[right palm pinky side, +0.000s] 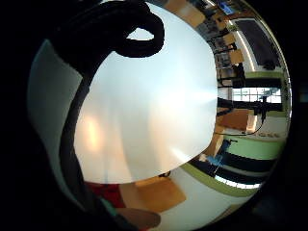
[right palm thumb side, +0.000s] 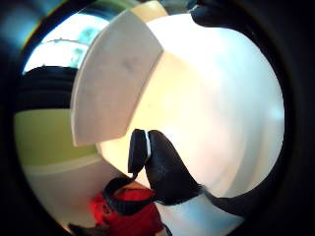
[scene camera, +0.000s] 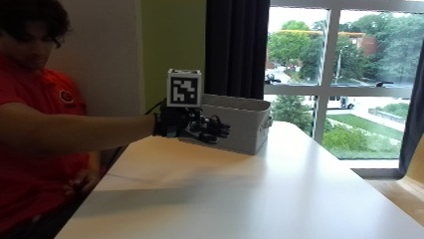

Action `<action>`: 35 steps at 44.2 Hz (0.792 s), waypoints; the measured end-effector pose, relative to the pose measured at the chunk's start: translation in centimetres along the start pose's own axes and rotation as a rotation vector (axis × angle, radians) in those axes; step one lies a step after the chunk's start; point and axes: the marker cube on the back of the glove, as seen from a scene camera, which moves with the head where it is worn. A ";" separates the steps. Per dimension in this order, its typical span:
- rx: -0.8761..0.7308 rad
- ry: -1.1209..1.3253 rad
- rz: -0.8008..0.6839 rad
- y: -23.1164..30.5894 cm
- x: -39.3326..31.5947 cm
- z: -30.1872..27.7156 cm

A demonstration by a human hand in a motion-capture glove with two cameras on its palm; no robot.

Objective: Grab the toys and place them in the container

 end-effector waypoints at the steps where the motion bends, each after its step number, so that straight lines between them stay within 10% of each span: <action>1: 0.002 0.004 0.000 0.4 0.4 0.4; 35: 0.030 -0.153 0.141 2.2 3.0 3.8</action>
